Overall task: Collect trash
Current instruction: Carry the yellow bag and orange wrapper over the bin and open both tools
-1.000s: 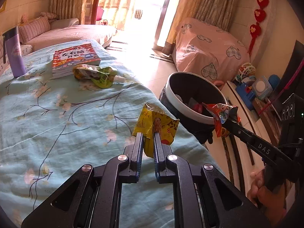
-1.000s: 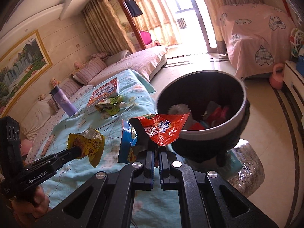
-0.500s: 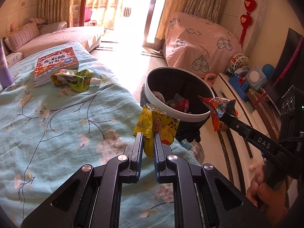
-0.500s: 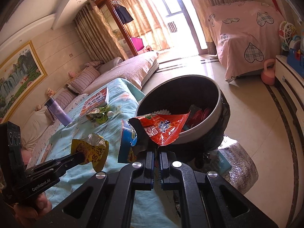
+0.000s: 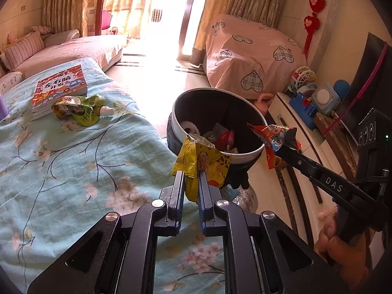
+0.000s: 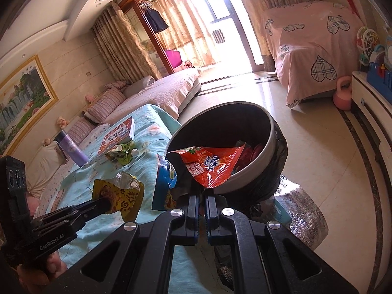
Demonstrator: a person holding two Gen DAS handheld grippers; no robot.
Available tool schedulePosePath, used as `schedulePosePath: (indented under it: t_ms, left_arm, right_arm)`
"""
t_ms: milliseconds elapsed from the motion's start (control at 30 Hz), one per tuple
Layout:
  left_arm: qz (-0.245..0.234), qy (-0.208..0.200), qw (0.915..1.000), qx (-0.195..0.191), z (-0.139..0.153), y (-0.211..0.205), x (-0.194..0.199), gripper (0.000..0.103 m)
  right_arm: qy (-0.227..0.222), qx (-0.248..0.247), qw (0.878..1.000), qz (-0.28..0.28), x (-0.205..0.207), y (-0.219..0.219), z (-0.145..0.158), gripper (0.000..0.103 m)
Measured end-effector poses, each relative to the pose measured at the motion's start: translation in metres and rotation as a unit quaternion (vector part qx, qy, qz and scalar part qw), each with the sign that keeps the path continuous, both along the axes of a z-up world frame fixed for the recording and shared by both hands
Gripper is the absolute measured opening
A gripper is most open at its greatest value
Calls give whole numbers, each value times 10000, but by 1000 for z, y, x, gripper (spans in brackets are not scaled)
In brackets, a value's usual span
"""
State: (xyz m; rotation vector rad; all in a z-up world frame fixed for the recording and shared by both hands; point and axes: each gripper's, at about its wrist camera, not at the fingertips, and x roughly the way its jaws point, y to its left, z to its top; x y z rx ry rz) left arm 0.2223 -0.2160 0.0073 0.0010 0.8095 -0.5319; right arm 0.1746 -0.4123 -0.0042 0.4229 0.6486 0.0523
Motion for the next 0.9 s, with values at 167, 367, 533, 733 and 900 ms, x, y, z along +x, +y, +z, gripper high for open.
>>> schedulePosePath:
  t_ms: [167,367,533,733,900]
  left_arm:
    - [-47,-16,10000,9,3,-7,4,9]
    - [-102,-36,9999,45,6,-18,14,9]
    - [-144,-66,9998,79,10,-29,26,9]
    - [-193,-27,9997,121,12,-44,47,9]
    - [-241,-36,9995,216,10,-56,61,9]
  right_arm:
    - [15,-27,10000,0,4,-4,-1,4]
    - [15,-43,10000,-43,14,-14,0,4]
    - [82,-138,9999,-2,26,-20,2,4]
    - [307,-362,9987,181,49,-23,1,6]
    - [389,-568,9974,232,65,-25,0,4]
